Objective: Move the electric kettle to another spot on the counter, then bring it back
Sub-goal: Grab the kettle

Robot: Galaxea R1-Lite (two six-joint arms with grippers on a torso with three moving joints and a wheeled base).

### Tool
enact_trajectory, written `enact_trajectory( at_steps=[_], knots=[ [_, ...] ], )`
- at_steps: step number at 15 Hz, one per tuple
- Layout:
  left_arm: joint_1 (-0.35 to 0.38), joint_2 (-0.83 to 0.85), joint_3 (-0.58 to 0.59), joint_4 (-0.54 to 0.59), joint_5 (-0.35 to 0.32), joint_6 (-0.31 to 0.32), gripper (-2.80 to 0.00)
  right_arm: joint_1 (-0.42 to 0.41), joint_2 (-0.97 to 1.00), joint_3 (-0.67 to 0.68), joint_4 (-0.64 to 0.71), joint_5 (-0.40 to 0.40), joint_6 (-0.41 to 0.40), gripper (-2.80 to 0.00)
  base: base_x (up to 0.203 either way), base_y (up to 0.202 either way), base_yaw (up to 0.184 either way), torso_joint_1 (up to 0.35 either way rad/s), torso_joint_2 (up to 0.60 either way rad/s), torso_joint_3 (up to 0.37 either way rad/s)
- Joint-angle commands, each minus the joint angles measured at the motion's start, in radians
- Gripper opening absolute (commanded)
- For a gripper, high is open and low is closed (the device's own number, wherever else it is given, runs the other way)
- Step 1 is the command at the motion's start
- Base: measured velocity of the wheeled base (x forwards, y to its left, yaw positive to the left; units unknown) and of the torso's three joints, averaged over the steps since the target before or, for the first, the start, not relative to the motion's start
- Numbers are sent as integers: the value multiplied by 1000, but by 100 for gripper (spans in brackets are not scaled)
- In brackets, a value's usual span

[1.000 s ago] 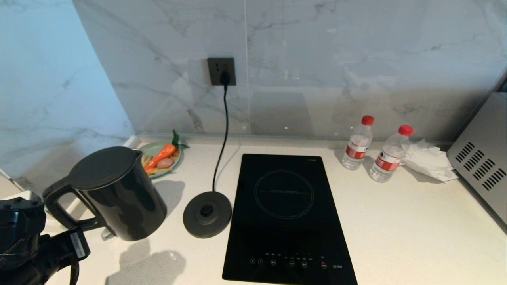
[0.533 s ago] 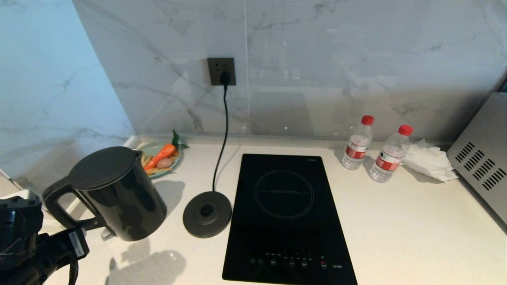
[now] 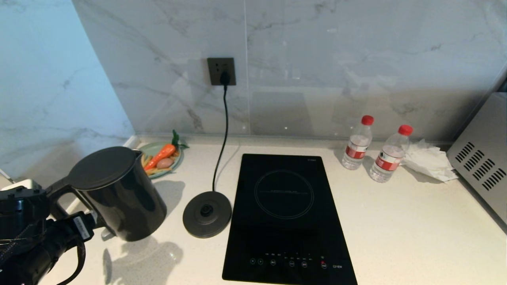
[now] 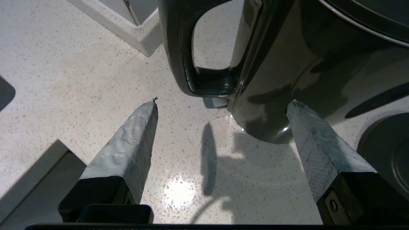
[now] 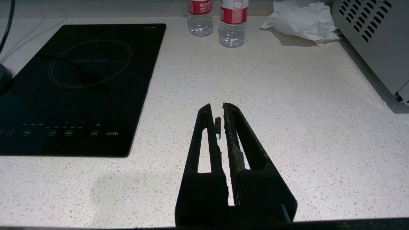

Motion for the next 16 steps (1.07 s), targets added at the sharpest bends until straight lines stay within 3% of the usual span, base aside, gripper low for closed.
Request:
enact_trajectory(
  at_steps=[1,5,12,16],
  knots=[
    [24,75,53,-104,3,29,0,1,0,0,-1,0,-1,-280,0,0,0,0,0,0],
    [88,111,134,-300,-6,114,0,0,0,0,-1,0,-1,-280,0,0,0,0,0,0],
    [128,136,125,-322,-49,83,0,1,0,0,-1,0,-1,-280,0,0,0,0,0,0],
    [163,220,155,-482,-52,91,0,0,0,0,-1,0,-1,-280,0,0,0,0,0,0]
  ],
)
